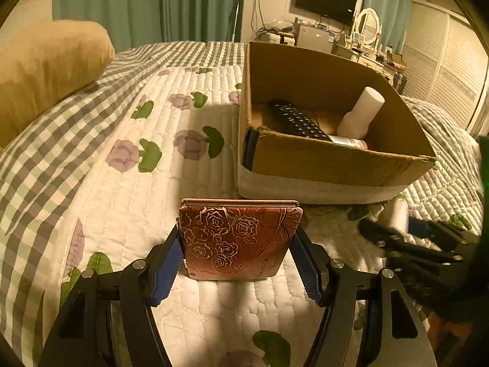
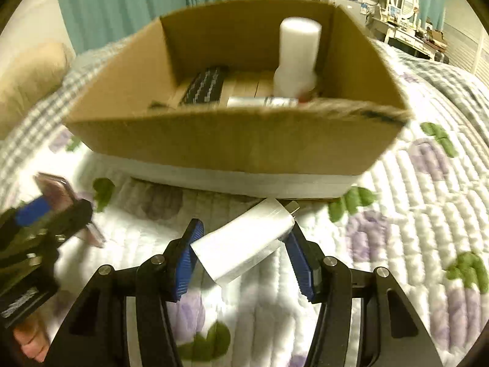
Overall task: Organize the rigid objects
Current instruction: 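Drop the wallet into the box with the left tool while the right tool drops the white charger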
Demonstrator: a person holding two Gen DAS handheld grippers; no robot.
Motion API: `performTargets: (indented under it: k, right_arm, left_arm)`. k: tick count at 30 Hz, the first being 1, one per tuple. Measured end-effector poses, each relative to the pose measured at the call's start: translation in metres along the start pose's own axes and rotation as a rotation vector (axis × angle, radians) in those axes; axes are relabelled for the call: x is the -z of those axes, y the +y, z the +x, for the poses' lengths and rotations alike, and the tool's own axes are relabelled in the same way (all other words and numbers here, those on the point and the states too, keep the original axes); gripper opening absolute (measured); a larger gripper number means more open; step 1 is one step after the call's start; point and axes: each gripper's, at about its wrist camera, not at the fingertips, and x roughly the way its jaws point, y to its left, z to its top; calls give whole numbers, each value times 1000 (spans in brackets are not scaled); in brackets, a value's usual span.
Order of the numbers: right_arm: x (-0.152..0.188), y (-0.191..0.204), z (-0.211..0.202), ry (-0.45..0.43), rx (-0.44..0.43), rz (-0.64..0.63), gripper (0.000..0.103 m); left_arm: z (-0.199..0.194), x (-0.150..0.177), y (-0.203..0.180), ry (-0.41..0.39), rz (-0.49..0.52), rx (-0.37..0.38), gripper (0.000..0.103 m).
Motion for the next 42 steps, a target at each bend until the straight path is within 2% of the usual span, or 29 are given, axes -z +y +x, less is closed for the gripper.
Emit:
performTargets:
  k: [4, 9, 14, 16, 21, 23, 31, 42]
  right_arm:
    - [3, -10, -33, -39, -51, 29, 55]
    - [-1, -14, -86, -128, -47, -30, 55]
    - [-46, -24, -130, -242, -61, -60, 55]
    - [-67, -24, -137, -268, -60, -85, 55]
    - [-107, -27, -124, -271, -35, -108, 55]
    - [-114, -32, -115, -258, -42, -94, 55]
    - [-119, -41, -66, -192, -24, -115, 55]
    - [-116, -54, -47, -176, -55, -101, 55]
  left_arm:
    - [-14, -2, -6, -20, 12, 6, 69]
    - [-47, -12, -18, -70, 64, 49, 69]
    - [-77, -54, -33, -137, 96, 114, 69]
    - [-81, -73, -41, -156, 132, 116, 69]
    - [-51, -119, -62, -134, 165, 86, 69]
    - [-35, -124, -67, -110, 170, 73, 69]
    - [31, -120, -73, 5, 180, 49, 69]
    - [47, -125, -68, 8, 144, 38, 73]
